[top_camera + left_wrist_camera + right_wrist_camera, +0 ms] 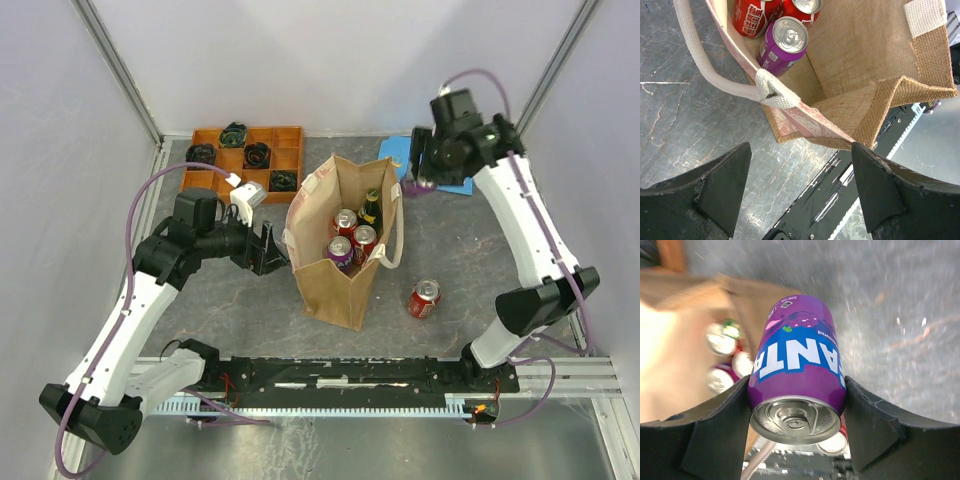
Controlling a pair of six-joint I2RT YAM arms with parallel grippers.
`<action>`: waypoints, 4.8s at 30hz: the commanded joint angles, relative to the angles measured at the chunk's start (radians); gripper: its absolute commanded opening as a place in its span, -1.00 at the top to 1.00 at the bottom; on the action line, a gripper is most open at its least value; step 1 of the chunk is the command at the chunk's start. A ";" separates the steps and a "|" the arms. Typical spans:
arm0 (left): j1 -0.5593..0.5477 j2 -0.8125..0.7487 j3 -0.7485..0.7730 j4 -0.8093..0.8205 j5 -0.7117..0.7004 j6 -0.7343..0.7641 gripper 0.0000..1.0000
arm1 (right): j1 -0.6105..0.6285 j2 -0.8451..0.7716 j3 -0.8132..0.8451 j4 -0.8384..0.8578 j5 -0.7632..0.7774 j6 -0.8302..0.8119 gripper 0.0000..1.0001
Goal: Place the beverage into the canvas bag
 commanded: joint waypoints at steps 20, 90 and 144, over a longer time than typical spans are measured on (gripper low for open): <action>-0.002 -0.049 0.020 0.073 -0.207 -0.050 -0.76 | 0.587 0.259 0.475 -0.220 0.077 -0.007 1.00; 0.233 0.027 0.072 0.175 -0.288 -0.109 -0.75 | 0.648 0.286 0.022 0.108 0.041 -0.010 -0.98; 0.229 0.085 0.092 0.184 -0.163 -0.040 -0.71 | 0.135 -0.340 -0.813 0.066 -0.023 0.205 -0.96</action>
